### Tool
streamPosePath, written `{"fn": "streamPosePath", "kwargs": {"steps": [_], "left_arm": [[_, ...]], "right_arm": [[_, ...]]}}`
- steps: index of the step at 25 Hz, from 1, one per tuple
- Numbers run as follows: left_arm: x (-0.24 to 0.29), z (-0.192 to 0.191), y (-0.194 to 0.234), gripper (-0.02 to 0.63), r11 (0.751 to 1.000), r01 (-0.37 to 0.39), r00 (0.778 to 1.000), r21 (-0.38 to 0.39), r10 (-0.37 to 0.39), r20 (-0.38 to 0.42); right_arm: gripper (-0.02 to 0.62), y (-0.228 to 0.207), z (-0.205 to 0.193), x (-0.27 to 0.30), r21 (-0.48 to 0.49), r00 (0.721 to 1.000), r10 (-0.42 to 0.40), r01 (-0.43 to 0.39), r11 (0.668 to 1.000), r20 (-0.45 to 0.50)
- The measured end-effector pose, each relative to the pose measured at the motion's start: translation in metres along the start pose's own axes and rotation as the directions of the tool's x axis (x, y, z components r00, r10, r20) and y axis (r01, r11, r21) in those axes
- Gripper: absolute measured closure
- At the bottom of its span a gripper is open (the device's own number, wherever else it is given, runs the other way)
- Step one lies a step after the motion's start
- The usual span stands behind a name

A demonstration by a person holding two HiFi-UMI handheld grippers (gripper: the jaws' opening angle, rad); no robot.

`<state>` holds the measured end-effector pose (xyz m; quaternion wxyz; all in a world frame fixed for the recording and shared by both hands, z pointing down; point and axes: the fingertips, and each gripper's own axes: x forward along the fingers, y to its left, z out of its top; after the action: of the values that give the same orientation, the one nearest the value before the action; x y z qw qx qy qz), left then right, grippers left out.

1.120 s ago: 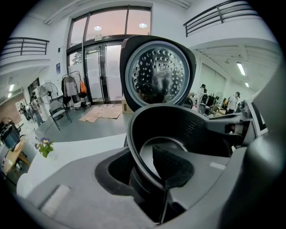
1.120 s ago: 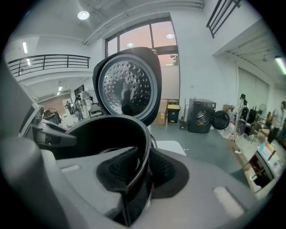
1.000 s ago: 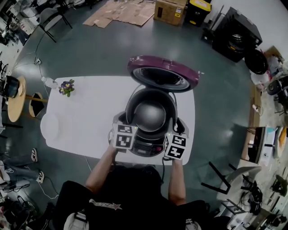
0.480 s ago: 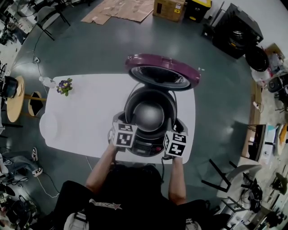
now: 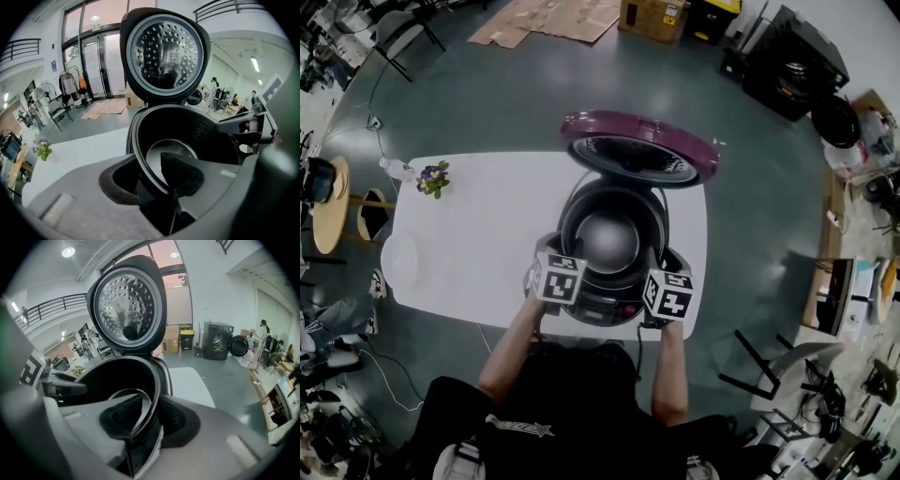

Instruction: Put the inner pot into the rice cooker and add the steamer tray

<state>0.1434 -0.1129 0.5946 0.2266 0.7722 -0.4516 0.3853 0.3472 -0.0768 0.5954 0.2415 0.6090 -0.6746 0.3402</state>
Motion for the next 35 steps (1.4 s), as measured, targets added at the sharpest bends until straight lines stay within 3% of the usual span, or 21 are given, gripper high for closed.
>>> {"fn": "streamPosePath", "kwargs": {"steps": [6,10,26,31,35], "left_arm": [[0.002,-0.002,-0.005,0.389,0.999,0.048,0.999,0.002,-0.048,0.014],[-0.004,0.001,-0.003,0.33,1.0,0.001,0.999,0.03,-0.002,0.035],[-0.03,0.02,0.002,0.324,0.999,-0.024,0.987,0.044,0.017,0.159],[-0.054,0.034,0.001,0.331,0.999,-0.037,0.972,0.037,0.027,0.231],[-0.079,0.046,0.004,0.352,0.998,-0.047,0.946,0.033,0.034,0.322]], "right_arm": [[0.387,0.01,0.0,0.0,0.008,0.999,0.044,-0.044,0.999,0.018],[0.377,0.008,0.001,-0.004,-0.023,0.999,0.015,-0.014,1.0,0.04],[0.377,0.02,0.022,-0.029,-0.083,0.99,0.019,-0.007,0.997,0.14],[0.377,0.03,0.04,-0.05,-0.107,0.973,0.049,-0.025,0.994,0.226],[0.378,0.044,0.052,-0.069,-0.137,0.947,0.074,-0.032,0.99,0.312]]}}
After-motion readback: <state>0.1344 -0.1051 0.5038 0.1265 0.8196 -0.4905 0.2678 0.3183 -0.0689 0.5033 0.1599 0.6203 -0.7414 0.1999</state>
